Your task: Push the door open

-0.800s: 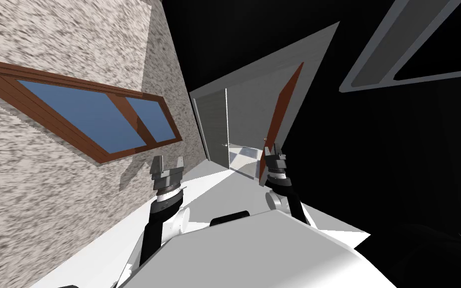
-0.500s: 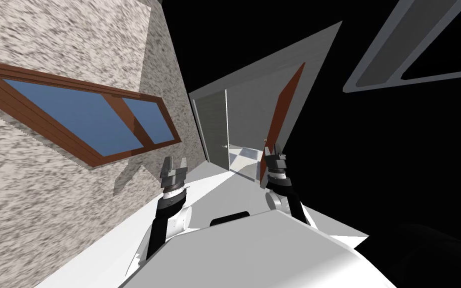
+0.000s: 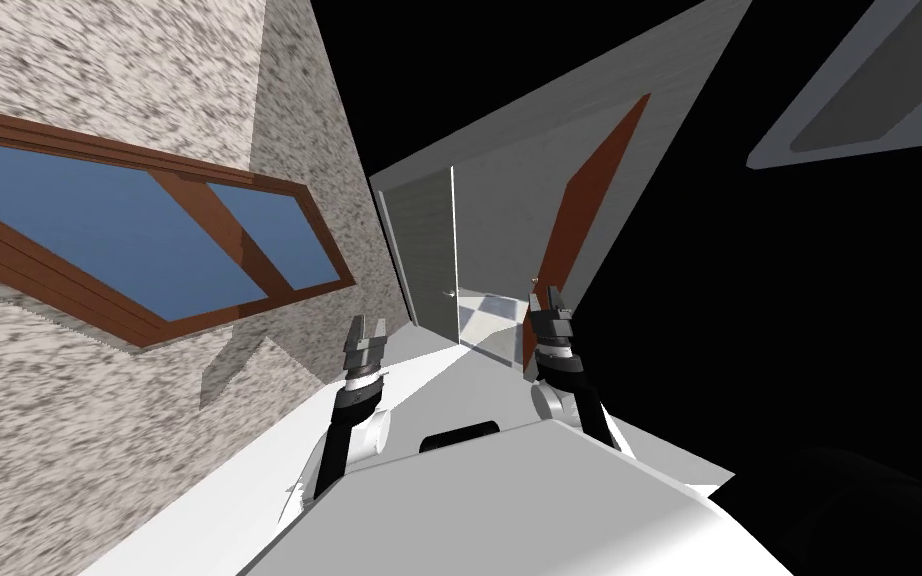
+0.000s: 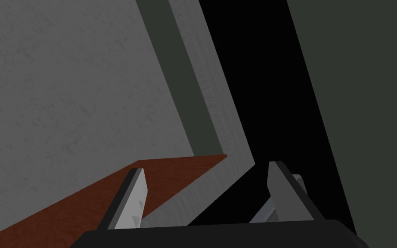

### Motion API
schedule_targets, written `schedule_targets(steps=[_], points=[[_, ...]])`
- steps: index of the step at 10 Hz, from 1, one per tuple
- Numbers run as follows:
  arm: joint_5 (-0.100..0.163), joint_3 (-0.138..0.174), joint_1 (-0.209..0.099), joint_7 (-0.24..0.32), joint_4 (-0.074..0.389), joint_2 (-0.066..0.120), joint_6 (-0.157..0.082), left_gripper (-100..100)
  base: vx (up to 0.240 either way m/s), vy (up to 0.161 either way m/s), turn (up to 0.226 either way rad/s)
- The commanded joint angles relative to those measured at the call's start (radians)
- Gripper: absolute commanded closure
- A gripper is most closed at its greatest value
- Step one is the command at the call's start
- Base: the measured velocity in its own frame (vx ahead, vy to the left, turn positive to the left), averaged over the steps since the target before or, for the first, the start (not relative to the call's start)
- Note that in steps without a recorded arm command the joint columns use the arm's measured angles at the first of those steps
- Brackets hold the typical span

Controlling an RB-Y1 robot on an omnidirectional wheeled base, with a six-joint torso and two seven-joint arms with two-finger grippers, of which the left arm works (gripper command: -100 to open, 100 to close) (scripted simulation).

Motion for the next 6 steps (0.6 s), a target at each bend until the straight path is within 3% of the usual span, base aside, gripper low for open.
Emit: schedule_targets(steps=[1,6], points=[[-0.003,-0.007,-0.011,0.003,0.03,0.007,-0.004,-100,0.093,0.01,-0.017],[-0.011,-0.027,-0.052,0.013,0.139,0.026,-0.018,-100,0.093,0.019,-0.02]])
